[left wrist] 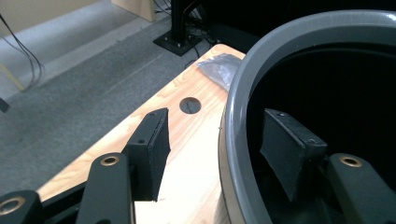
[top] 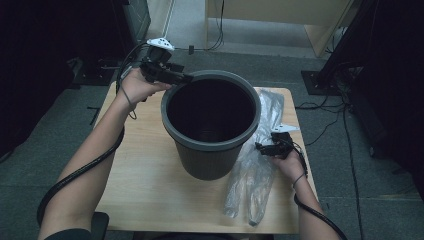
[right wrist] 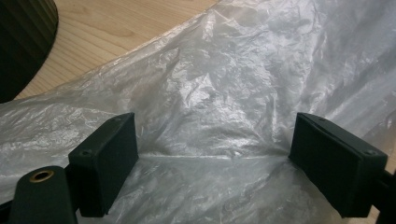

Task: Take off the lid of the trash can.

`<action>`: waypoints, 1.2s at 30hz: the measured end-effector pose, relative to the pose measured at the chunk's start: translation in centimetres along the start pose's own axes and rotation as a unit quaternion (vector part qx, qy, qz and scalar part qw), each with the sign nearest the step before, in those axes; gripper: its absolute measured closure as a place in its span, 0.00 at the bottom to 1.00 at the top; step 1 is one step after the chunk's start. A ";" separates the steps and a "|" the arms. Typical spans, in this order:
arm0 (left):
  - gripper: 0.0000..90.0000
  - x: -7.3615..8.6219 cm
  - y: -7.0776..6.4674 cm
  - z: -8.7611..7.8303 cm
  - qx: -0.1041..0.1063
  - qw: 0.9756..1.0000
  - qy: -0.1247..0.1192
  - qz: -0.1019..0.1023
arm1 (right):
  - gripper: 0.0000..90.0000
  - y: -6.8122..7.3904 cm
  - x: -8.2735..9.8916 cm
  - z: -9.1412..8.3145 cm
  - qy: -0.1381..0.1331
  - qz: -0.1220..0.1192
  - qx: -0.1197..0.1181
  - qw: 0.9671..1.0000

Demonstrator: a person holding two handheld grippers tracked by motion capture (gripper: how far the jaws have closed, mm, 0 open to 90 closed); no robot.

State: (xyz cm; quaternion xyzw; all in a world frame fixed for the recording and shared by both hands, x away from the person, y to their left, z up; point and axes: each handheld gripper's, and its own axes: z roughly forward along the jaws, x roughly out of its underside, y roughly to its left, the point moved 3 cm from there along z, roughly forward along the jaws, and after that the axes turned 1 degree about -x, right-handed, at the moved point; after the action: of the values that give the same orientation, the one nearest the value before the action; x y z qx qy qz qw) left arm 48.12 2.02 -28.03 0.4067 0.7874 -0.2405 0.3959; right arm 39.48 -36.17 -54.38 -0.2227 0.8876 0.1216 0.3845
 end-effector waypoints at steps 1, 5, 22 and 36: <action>0.46 0.0 0.0 0.1 0.002 1.000 0.000 -0.002 | 0.16 0.0 0.0 0.0 0.000 0.000 0.000 1.000; 0.49 0.0 -0.3 0.8 0.013 1.000 0.010 -0.006 | 0.16 0.0 0.0 0.0 0.000 0.000 0.000 1.000; 0.75 0.0 -1.4 1.9 0.001 1.000 0.023 -0.007 | 0.16 0.0 0.0 0.0 0.000 0.000 0.000 1.000; 0.81 -1.6 -1.8 0.2 -0.023 0.999 -0.004 0.027 | 0.16 0.0 0.0 0.0 0.000 0.000 0.000 1.000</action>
State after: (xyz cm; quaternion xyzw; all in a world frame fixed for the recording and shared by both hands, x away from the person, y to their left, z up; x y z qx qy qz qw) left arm 47.24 0.19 -26.72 0.4180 0.7796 -0.2135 0.4145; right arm 39.49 -36.17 -54.38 -0.2226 0.8874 0.1219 0.3848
